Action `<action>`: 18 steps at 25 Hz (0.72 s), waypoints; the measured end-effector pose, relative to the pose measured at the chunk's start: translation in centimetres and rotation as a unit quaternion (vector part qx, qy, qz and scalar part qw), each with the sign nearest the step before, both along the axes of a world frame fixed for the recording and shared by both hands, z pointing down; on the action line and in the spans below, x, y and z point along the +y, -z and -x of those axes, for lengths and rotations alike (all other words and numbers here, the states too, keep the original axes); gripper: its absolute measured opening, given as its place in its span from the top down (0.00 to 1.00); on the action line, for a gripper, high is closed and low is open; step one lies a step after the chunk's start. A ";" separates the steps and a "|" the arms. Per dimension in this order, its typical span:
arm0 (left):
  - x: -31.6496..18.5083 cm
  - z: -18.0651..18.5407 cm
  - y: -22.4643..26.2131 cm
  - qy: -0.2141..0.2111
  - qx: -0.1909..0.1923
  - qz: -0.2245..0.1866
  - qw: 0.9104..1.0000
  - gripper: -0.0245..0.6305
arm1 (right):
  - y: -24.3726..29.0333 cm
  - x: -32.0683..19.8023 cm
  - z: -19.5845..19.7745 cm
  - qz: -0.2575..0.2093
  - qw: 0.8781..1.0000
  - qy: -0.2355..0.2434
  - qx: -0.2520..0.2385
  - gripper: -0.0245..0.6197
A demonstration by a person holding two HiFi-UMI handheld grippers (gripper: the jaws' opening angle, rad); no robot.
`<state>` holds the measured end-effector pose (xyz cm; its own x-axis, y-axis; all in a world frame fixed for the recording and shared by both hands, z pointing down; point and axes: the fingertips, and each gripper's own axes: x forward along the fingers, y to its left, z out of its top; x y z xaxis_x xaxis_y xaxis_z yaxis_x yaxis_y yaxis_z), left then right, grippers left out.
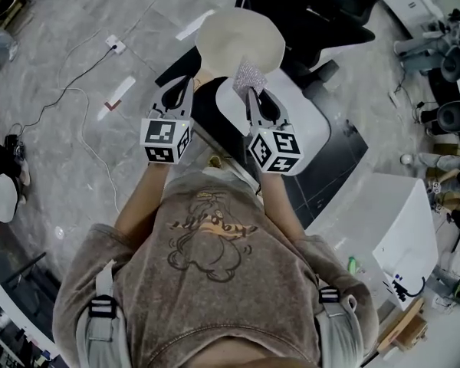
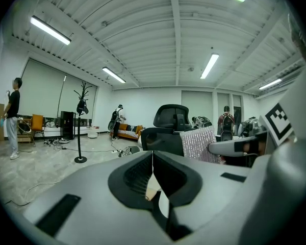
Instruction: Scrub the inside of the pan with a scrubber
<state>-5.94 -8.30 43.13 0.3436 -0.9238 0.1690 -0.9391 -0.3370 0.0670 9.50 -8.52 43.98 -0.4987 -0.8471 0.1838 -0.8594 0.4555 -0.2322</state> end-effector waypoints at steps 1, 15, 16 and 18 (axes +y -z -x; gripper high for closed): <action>-0.4 -0.1 -0.1 0.001 -0.001 0.002 1.000 0.94 | 0.0 -0.5 -0.1 0.001 1.000 0.000 -0.003 0.84; -4.8 -0.2 -0.8 -0.038 -0.013 0.025 0.999 0.93 | -0.9 -4.8 1.5 0.031 1.000 0.003 0.000 0.84; -5.1 -0.1 -1.0 -0.044 -0.014 0.028 0.999 0.93 | -0.9 -5.1 1.7 0.032 0.999 0.004 0.002 0.84; -6.0 0.0 -1.2 -0.054 -0.015 0.032 0.998 0.93 | -0.7 -5.9 2.2 0.032 0.999 0.004 0.003 0.84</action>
